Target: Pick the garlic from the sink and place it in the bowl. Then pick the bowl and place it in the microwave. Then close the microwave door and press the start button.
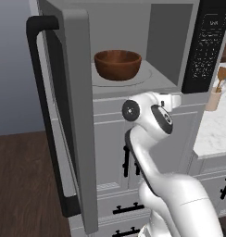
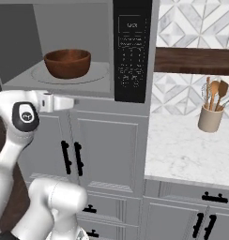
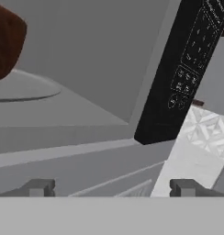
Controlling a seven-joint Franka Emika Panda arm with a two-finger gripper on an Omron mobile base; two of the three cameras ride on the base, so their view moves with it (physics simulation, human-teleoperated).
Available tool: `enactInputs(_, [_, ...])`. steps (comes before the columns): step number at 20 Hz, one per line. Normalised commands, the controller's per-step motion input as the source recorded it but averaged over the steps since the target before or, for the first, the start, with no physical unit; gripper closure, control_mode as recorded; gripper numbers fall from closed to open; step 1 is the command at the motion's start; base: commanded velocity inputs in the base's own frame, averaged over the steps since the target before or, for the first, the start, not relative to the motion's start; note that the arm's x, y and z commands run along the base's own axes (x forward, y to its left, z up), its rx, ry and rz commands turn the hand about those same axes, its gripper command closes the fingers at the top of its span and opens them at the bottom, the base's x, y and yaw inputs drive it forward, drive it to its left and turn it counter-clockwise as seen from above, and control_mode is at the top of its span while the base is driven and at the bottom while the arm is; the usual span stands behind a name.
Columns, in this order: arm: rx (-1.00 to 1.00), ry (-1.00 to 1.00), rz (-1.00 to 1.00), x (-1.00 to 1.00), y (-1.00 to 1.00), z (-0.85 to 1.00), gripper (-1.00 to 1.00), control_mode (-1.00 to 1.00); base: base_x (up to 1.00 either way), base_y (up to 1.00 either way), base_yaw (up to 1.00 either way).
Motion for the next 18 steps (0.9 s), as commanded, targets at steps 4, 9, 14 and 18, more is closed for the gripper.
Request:
enactInputs(4, [-0.34,-0.04,0.00,-0.46,0.08,-0.43,-1.00,-1.00,0.00,0.00,0.00])
enactInputs(9, [-0.35,-0.01,0.00,-0.38,0.45,-0.62,-1.00,-1.00,0.00,0.00,0.00])
enactInputs(14, [-0.22,0.00,0.00,-0.25,0.85,-0.28,-1.00,-1.00,0.00,0.00,0.00])
enactInputs(18, [-0.19,0.04,-0.01,-0.02,1.00,-0.20,-1.00,-1.00,0.00,0.00,0.00])
